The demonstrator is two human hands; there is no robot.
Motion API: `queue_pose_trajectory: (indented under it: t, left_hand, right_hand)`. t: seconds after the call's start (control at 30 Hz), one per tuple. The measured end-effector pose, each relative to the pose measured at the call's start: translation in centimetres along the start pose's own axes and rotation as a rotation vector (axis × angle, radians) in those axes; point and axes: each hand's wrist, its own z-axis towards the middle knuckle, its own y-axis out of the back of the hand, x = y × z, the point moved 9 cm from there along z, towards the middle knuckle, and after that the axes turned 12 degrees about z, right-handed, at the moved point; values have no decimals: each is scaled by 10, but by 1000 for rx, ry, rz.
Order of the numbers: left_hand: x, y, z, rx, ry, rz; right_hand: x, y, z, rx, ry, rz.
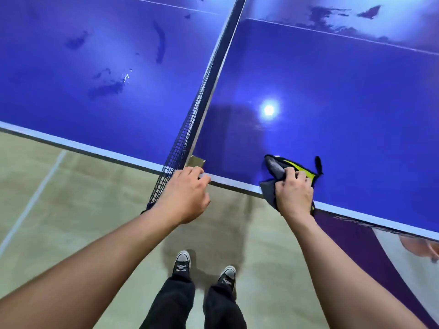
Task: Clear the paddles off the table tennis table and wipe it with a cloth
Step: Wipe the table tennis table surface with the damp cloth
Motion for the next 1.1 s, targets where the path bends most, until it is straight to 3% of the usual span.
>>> queue_pose_trajectory:
  t: [0.2,0.53,0.67,0.8,0.9,1.1]
  left_hand:
    - [45,54,-36,-256,79,-90]
    - [184,48,-60,-310,122,-167]
    - [243,21,-64,-278,88,-204]
    - [287,-19,-62,-180,52,-208]
    - [304,-47,-63,-136,3,-204]
    - [320,-96,-51,-75,-52,-223]
  right_hand:
    - [57,25,-35,-122,36,329]
    - [286,67,-66,-286,323,521]
    - [370,44,-92,-367,393,490]
    - [423,-13,-102,-329,341,372]
    - [428,-50,-99,-290,258,301]
    - [402,-87,-79,-381,143,107]
